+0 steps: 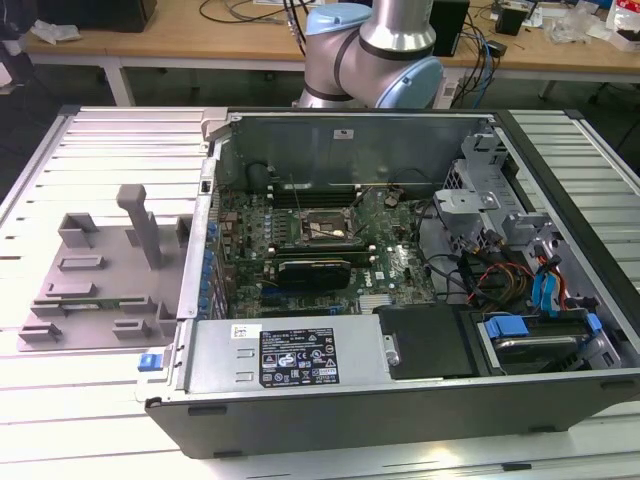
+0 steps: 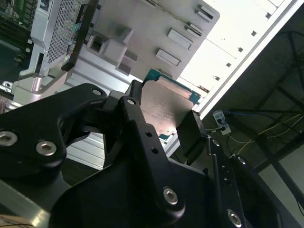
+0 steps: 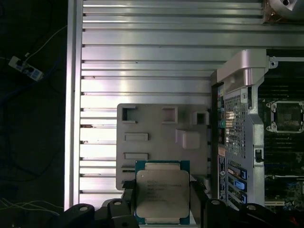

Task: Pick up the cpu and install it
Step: 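Pick up the cpu and move it towards the insertion slot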

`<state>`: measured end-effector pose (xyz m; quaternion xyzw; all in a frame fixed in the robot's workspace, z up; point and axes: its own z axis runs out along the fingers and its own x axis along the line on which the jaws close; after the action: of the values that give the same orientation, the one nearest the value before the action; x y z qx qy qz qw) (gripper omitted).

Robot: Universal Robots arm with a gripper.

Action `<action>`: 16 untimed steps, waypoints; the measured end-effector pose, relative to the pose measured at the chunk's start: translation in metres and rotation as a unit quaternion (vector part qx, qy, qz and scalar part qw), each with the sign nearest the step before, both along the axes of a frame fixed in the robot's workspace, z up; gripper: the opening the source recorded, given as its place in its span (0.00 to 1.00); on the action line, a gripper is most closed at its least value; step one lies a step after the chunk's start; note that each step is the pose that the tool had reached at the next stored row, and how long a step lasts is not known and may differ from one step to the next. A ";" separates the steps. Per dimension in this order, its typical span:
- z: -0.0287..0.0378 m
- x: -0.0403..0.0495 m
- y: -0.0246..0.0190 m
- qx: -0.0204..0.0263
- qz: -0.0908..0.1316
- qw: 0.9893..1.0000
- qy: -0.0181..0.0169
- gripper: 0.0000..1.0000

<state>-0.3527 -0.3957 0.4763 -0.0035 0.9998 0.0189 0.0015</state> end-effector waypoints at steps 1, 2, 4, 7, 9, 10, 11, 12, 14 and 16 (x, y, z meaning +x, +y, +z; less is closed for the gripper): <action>0.0000 0.0000 0.0000 0.000 0.000 1.000 0.000 0.54; 0.0000 0.0002 0.0000 0.000 0.000 1.000 0.000 0.54; 0.0000 0.0002 0.0000 0.000 0.000 1.000 0.000 0.54; 0.0000 0.0006 0.0000 0.000 0.000 1.000 0.000 0.54; 0.0000 0.0011 0.0000 0.000 0.000 1.000 0.000 0.54; 0.0001 0.0014 0.0000 0.000 0.000 1.000 0.000 0.54; 0.0001 0.0031 0.0000 0.000 0.000 1.000 0.000 0.54; 0.0001 0.0068 0.0000 0.000 0.000 1.000 0.000 0.54; 0.0001 0.0136 0.0000 0.000 0.000 1.000 0.000 0.54; 0.0002 0.0225 0.0000 0.000 0.000 1.000 0.000 0.54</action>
<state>-0.3301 -0.3957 0.4765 -0.0034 0.9998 0.0188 0.0015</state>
